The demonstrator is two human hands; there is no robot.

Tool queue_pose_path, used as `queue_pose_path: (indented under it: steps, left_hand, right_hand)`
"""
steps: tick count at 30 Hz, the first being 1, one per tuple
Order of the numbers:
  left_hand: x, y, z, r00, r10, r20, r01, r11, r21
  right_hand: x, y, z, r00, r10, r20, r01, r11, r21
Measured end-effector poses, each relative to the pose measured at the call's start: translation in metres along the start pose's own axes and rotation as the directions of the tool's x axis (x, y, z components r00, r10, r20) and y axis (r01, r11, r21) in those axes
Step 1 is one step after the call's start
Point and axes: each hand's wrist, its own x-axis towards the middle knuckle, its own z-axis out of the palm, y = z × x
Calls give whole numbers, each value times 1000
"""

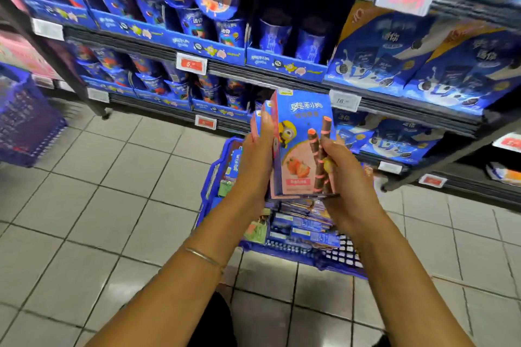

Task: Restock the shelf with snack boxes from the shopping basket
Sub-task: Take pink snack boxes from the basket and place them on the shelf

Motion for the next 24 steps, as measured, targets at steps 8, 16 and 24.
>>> queue_pose_path:
  steps: [8,16,24]
  left_hand:
    - [-110,228,-8,987,30,160,5,976,-216]
    - [-221,434,-34,983,124,134,-83,957,-277]
    - [-249,546,-65,956,280,89,-235,912,-337]
  right_hand:
    - [-91,-201,151,992,34,123,-15,988,-153]
    - [-178,-367,302,982,-11,189,62,962,-268]
    - [-196,-446,402,936,-144,321,234,936,-261]
